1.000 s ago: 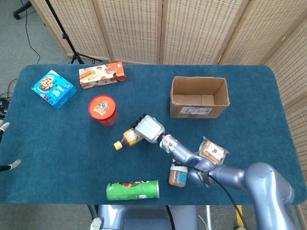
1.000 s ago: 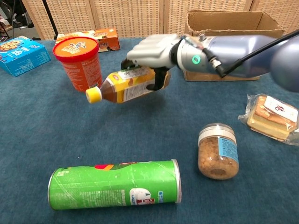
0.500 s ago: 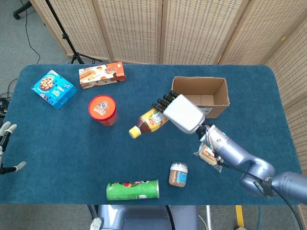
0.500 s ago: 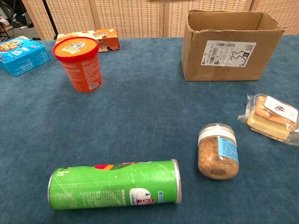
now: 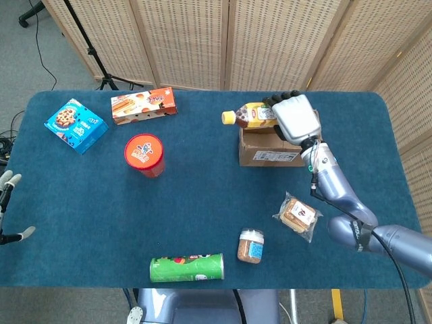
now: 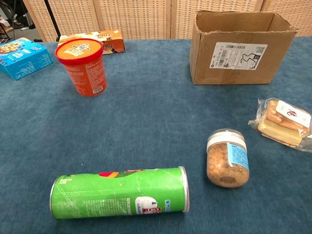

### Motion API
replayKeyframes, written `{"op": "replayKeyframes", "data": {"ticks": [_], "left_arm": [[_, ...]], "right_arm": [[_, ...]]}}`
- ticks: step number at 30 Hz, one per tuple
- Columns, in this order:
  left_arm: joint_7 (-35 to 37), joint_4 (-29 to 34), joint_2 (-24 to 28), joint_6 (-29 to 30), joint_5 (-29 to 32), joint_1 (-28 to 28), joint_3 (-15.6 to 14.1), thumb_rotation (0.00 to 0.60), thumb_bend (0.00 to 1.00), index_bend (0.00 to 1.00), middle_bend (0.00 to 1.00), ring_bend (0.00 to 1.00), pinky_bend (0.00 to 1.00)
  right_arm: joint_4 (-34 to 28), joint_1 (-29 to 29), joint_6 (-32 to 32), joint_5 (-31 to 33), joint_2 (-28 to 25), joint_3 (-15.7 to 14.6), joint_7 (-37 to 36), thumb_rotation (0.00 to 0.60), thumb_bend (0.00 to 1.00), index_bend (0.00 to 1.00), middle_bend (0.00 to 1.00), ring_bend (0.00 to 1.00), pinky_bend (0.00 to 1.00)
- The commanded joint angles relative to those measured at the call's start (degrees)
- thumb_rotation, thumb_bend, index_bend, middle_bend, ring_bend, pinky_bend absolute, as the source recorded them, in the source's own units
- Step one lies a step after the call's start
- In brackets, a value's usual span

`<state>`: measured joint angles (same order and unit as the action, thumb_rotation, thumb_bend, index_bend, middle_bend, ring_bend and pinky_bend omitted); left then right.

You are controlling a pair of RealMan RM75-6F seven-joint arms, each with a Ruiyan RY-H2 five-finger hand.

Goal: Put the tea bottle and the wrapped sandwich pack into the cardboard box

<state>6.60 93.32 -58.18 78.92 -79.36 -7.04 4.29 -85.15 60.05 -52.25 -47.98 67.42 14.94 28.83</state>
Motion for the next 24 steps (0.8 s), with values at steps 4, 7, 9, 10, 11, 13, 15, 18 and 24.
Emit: {"op": "replayKeyframes", "data": {"ticks": [4,7,9,10,11,13,15,18,24], "left_arm": [[0.1,-0.5,-0.1,-1.3,1.0,-0.5,0.3,0.600,0.00,0.00,0.00,0.00,0.00],[0.2,-0.4,0.0,-1.2,1.0,-0.5,0.3,0.600,0.00,0.00,0.00,0.00,0.00],[0.2,-0.3,0.0,-1.2,0.9,-0.5,0.3,0.600,0.00,0.00,0.00,0.00,0.00],[0.3,-0.3,0.0,-1.1,0.9,-0.5,0.3,0.600,0.00,0.00,0.00,0.00,0.00],[0.3,-0.3,0.0,-1.1,0.9,-0.5,0.3,0.600,0.00,0.00,0.00,0.00,0.00],[0.3,-0.3,0.0,-1.1,0.9,-0.5,0.3,0.600,0.00,0.00,0.00,0.00,0.00],[0.4,-0.3,0.1,-1.1,0.9,-0.5,0.3,0.600,0.00,0.00,0.00,0.00,0.00],[0.2,-0.3,0.0,-1.2,0.8,-0.5,0.2,0.600,0.00,0.00,0.00,0.00,0.00],[-0.1,-0.2,0.0,-1.3,0.9,-0.6,0.2,0.600,0.00,0.00,0.00,0.00,0.00]], "right_arm": [[2.5,3.1,-2.8,14.7,6.0,-1.8,14.4,0.600,1.00,0.67,0.69,0.55,0.41],[2.9,3.6,-3.1,17.6,6.9,-1.9,16.3,0.600,1.00,0.67,0.69,0.55,0.41],[3.6,3.8,-3.4,18.4,7.6,-2.0,16.7,0.600,1.00,0.67,0.69,0.55,0.41],[4.0,3.8,-3.4,18.6,7.9,-2.0,16.7,0.600,1.00,0.67,0.68,0.55,0.41],[4.2,3.8,-3.4,18.7,8.1,-1.9,16.6,0.600,1.00,0.67,0.68,0.55,0.41],[4.8,3.7,-3.4,18.7,8.5,-1.7,16.2,0.600,0.99,0.67,0.66,0.55,0.41],[5.3,3.5,-3.0,18.4,8.8,-1.3,15.0,0.600,0.97,0.65,0.61,0.53,0.41],[5.9,3.3,-2.0,17.7,9.2,-1.4,14.0,0.600,0.75,0.53,0.49,0.44,0.41],[5.7,3.4,-0.8,18.1,9.2,-1.8,14.2,0.600,0.00,0.13,0.11,0.12,0.34]]}}
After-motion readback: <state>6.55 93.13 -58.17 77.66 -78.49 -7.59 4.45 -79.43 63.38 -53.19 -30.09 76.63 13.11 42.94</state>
